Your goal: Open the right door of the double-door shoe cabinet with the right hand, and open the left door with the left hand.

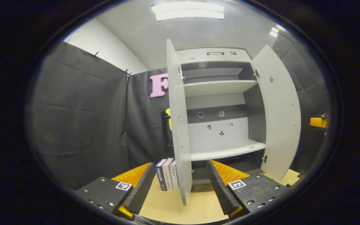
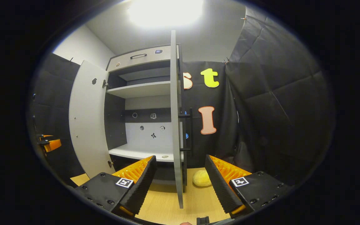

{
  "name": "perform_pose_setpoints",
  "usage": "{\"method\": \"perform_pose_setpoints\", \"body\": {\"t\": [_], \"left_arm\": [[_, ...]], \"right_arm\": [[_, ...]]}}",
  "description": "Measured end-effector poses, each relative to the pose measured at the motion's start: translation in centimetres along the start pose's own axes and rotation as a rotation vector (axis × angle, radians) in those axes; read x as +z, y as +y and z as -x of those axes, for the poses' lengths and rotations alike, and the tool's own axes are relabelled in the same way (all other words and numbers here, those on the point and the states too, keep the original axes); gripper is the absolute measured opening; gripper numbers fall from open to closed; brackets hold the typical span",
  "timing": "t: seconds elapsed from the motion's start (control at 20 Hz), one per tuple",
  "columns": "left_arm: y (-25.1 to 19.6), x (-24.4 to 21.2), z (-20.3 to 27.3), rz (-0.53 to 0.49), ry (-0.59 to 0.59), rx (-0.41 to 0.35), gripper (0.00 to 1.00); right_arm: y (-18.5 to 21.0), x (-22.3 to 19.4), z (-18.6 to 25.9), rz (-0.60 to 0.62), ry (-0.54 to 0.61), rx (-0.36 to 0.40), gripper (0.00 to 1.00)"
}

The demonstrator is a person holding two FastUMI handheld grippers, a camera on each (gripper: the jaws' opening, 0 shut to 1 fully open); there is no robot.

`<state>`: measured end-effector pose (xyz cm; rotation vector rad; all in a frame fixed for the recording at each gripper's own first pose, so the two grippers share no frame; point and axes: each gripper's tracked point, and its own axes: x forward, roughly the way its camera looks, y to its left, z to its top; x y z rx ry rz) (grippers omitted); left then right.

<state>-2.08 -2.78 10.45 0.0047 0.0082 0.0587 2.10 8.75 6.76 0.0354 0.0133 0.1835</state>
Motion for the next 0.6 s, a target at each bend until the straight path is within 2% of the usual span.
{"method": "perform_pose_setpoints", "body": {"t": [0.6], "left_arm": [[1.6, -0.3, -0.4, 0.003, 0.005, 0.049, 0.96]], "right_arm": [[-0.2, 0.3, -0.5, 0.020, -0.006, -0.013, 0.98]]}}
